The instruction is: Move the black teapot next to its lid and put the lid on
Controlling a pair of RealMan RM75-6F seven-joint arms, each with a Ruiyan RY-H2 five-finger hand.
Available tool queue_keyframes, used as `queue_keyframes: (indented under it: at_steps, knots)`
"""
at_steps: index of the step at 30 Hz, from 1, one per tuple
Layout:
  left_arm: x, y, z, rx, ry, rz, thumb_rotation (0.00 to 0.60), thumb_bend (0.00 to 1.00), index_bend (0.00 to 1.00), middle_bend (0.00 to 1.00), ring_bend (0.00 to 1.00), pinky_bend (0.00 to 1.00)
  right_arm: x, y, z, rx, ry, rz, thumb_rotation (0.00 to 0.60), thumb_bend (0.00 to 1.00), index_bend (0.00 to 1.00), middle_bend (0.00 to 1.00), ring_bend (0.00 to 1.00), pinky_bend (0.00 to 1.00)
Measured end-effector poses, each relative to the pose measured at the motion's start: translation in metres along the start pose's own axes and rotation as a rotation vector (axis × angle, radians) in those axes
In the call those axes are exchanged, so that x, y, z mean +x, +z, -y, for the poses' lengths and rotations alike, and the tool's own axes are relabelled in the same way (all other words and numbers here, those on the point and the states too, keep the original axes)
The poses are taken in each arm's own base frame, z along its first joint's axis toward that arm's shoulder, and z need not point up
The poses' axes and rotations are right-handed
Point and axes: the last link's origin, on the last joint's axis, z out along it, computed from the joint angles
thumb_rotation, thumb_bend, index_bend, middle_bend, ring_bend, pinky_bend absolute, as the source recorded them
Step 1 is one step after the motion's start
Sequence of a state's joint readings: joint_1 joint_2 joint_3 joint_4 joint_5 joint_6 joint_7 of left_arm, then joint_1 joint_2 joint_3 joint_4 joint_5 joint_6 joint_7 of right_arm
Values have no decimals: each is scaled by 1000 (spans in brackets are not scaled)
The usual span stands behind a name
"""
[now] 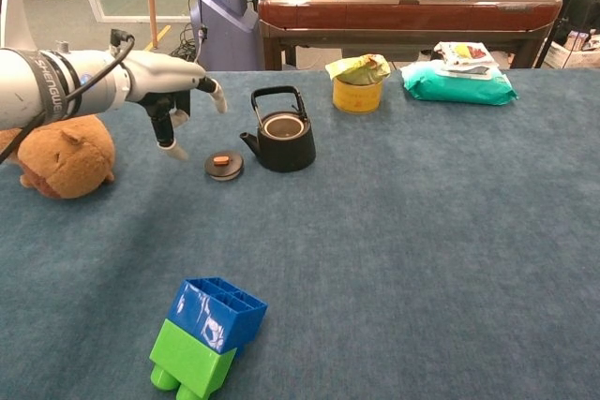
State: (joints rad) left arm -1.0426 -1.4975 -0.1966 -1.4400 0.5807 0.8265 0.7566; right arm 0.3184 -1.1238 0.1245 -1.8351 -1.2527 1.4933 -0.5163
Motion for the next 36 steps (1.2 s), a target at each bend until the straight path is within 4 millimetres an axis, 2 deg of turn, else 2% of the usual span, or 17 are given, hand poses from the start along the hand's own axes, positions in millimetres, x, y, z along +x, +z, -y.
queue_keyframes:
  at_steps: [13, 36]
  knots:
    - [-16, 21, -14, 52, 20, 104, 600, 150, 215, 857, 910, 997, 0, -4, -9, -24, 2, 3, 600, 89, 298, 357, 180, 216]
    - [-22, 49, -29, 113, -7, 135, 600, 202, 256, 862, 918, 998, -6, -8, -22, -61, 1, 26, 600, 89, 298, 357, 180, 216]
